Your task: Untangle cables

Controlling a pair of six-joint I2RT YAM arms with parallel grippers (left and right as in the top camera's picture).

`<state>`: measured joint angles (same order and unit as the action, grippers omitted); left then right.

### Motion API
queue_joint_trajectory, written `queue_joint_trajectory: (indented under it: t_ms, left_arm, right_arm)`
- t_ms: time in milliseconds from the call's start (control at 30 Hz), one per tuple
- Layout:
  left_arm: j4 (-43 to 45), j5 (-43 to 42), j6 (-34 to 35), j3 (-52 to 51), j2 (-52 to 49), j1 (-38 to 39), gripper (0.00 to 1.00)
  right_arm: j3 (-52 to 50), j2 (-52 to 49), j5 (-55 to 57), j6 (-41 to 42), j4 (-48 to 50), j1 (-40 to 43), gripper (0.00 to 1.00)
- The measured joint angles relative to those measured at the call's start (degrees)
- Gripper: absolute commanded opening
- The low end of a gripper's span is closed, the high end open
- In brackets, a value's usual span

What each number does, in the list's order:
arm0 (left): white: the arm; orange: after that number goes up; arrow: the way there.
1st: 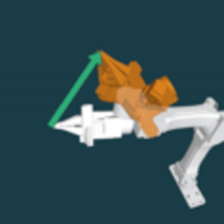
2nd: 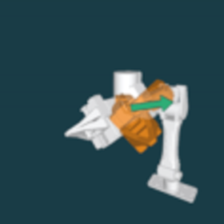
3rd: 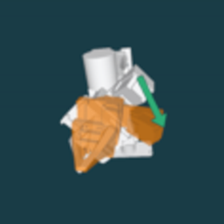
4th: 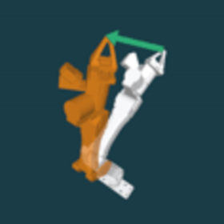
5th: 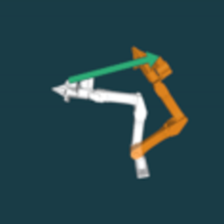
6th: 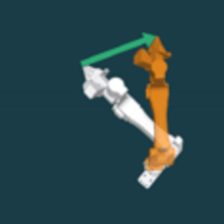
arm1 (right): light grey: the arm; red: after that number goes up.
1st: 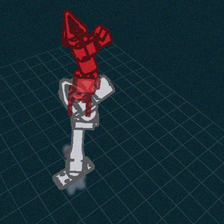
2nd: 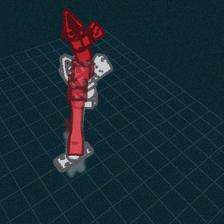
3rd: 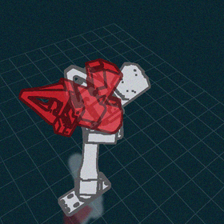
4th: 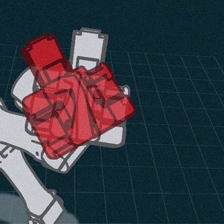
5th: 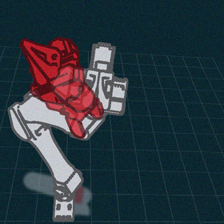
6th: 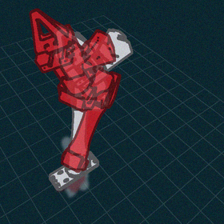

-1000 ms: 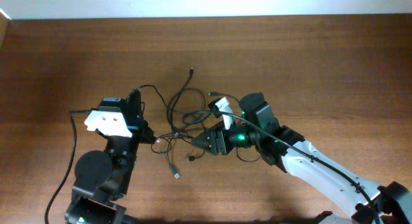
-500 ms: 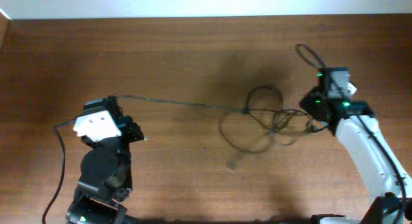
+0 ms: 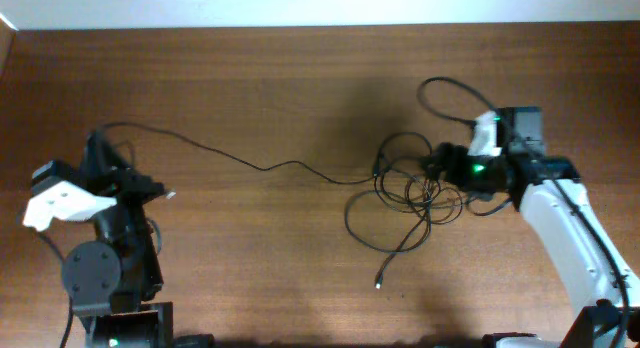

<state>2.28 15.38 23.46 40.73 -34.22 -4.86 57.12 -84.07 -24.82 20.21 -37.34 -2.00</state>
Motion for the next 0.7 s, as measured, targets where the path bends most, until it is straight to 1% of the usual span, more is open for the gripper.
queue_joint_trajectory:
  t_ms: [33,100,133,200,233,333,367,400,433,467,500,533,633,667,700]
  left_arm:
    - [3.61,-7.13,0.09,0.0,-0.83,-0.2,0.02]
    - [8.92,-16.2,0.42,-0.09,-1.33,-0.2,0.02]
    - [10.69,-18.99,0.85,-0.09,-1.4,-0.2,0.02]
    - [14.25,-24.3,3.28,-0.02,-1.36,-0.2,0.02]
    - [15.04,-25.38,4.31,-0.02,-1.27,-0.2,0.02]
    - [17.35,-27.23,6.19,-0.02,-1.31,-0.2,0.03]
    - [17.88,-27.47,6.4,-0.02,-1.31,-0.2,0.03]
    - [18.03,-27.41,6.43,-0.02,-1.31,-0.2,0.03]
    - [17.42,-26.91,6.49,0.02,-1.31,-0.33,0.03]
    - [15.08,-24.85,6.62,0.09,-1.31,-1.53,0.03]
    - [13.31,-23.47,6.64,0.2,-1.49,-2.58,0.03]
    - [10.34,-21.49,6.64,0.24,-2.32,-5.42,0.04]
    - [7.63,-19.54,6.82,0.31,-8.13,-13.16,0.02]
    - [7.45,-19.65,6.86,0.31,-11.3,-15.69,0.0]
    - [7.28,-20.35,7.04,0.31,-14.84,-18.01,0.0]
  right_arm:
    - [0.0,0.0,-2.19,-2.34,0.07,-2.97,0.99]
    - [-0.02,0.0,-3.98,-2.69,0.39,-8.52,0.99]
    - [-0.02,0.0,-3.23,-1.68,0.52,-11.37,0.99]
    - [-0.11,-0.72,3.63,1.86,2.8,-17.79,0.99]
    - [-0.13,-1.4,6.21,2.36,3.58,-19.21,0.99]
    - [-0.13,-9.35,17.99,7.76,6.49,-22.88,0.99]
    - [-0.13,-13.16,22.01,10.4,6.78,-22.67,0.96]
    - [-0.31,-15.91,25.14,12.83,6.6,-21.73,0.86]
    - [-0.33,-17.66,28.15,14.69,5.75,-19.91,0.73]
    - [-0.33,-17.68,30.08,16.33,4.76,-16.83,0.38]
    - [-0.28,-17.53,30.84,17.57,2.86,-13.81,0.14]
    - [-0.28,-16.94,32.46,17.81,1.03,-8.96,0.04]
    - [-0.28,-10.84,32.87,17.73,-2.05,0.15,0.04]
    - [-0.26,-8.24,32.33,15.72,-2.14,3.1,0.05]
    - [-0.24,-7.26,31.32,13.99,-2.19,4.42,0.09]
